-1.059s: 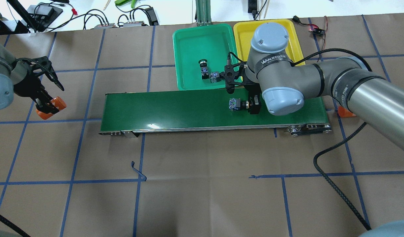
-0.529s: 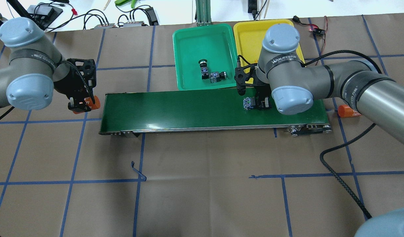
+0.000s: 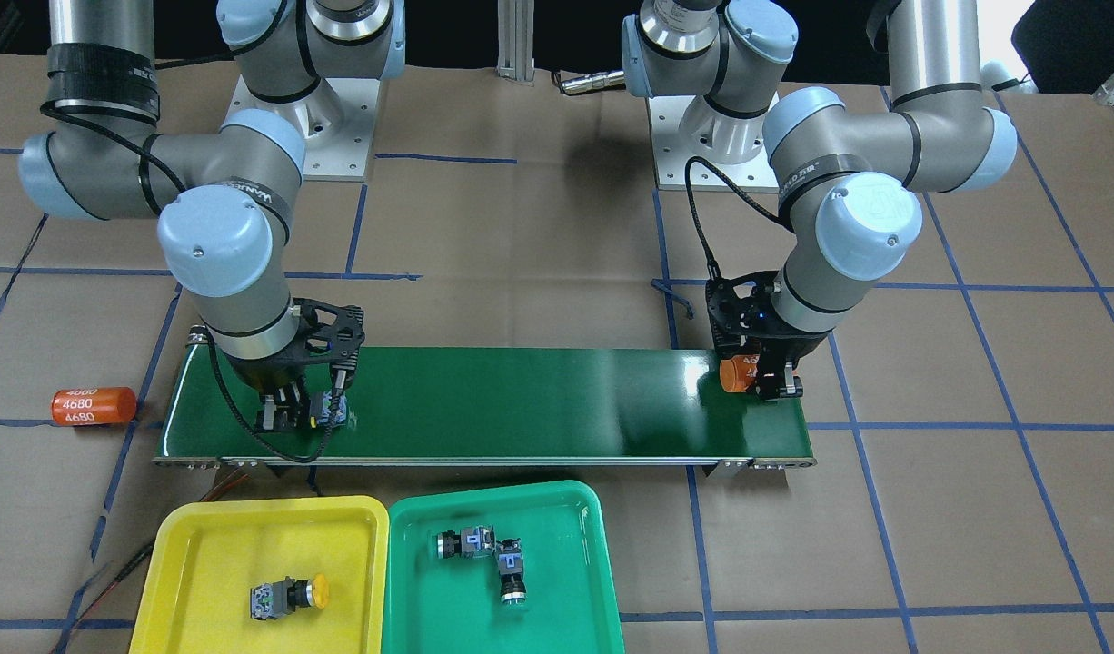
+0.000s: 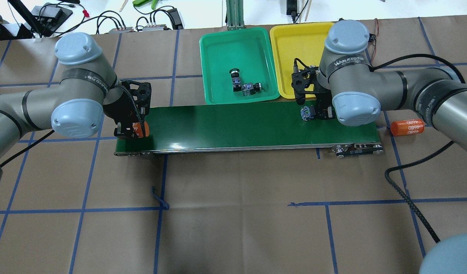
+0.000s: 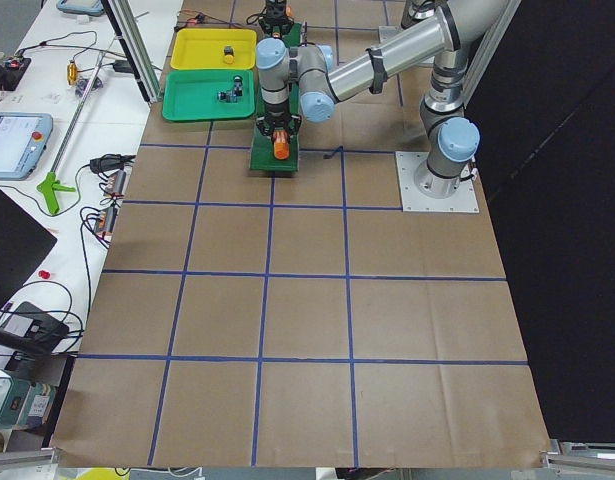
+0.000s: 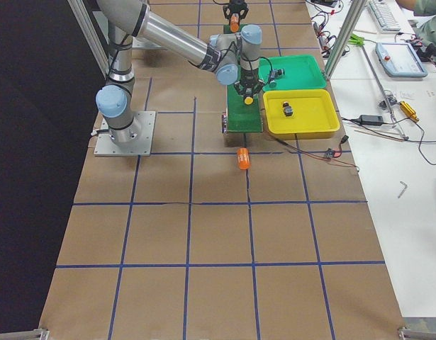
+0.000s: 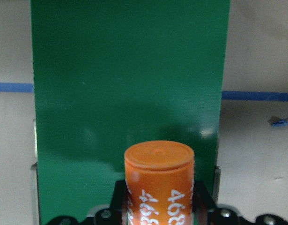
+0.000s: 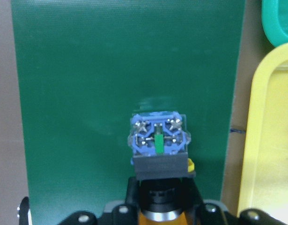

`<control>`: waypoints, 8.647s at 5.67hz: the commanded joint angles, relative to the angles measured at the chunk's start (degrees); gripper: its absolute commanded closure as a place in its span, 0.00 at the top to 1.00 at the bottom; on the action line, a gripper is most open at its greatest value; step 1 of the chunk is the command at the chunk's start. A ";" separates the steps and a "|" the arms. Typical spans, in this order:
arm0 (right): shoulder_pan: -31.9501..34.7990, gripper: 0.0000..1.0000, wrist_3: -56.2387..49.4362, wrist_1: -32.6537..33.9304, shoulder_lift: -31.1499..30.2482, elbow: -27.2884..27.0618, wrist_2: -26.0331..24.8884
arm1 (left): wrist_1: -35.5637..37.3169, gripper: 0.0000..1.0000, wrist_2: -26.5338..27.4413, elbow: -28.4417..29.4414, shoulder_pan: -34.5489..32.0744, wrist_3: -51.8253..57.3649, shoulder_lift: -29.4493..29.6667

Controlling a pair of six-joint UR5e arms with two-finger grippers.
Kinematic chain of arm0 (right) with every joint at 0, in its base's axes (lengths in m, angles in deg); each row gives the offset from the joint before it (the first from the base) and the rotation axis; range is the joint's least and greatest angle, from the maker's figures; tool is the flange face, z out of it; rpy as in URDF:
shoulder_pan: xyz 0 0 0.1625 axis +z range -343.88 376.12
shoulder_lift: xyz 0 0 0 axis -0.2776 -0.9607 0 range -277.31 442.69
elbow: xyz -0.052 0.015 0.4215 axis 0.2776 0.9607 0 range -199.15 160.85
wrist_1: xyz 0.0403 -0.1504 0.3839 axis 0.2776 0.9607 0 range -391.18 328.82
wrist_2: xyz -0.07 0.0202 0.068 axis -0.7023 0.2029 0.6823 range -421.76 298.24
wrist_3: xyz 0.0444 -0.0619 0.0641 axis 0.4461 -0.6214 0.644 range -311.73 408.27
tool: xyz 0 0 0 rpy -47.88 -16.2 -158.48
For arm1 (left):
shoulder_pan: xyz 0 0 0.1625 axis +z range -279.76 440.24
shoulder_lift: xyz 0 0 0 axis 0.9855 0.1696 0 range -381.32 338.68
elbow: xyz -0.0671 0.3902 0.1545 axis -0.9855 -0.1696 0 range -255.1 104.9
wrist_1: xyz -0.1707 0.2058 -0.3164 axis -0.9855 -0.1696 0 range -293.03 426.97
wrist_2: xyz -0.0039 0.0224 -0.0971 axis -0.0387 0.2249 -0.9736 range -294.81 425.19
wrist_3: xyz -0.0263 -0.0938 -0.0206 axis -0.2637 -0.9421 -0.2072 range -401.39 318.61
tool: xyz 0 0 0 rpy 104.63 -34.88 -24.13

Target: Sort buttons by color to trays

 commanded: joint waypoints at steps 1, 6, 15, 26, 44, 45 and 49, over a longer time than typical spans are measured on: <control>-2.01 0.04 -0.16 -2.11 -4.11 2.19 0.41 | 0.14 0.97 0.06 0.95 -0.28 0.33 0.95; -2.02 0.05 -0.07 -8.62 24.84 40.39 0.94 | -20.79 0.98 -0.02 8.67 -0.45 -30.39 -10.44; -1.85 1.00 24.66 -28.44 8.78 35.37 7.45 | -31.85 0.99 -4.33 21.88 -4.23 -94.59 -13.82; -0.26 1.00 98.19 -36.13 -16.42 15.91 7.28 | -31.50 0.99 -4.07 22.32 -3.35 -91.42 -14.61; -0.35 1.00 98.37 -36.57 -13.26 19.69 4.11 | -31.07 0.99 -3.98 22.23 -3.53 -91.51 -14.34; -0.35 1.00 98.19 -36.57 -13.26 19.69 4.02 | -31.15 0.99 -3.89 22.23 -3.53 -91.51 -14.52; -0.35 1.00 98.19 -36.57 -13.26 19.69 4.02 | -31.15 0.99 -3.98 22.23 -3.53 -91.51 -14.43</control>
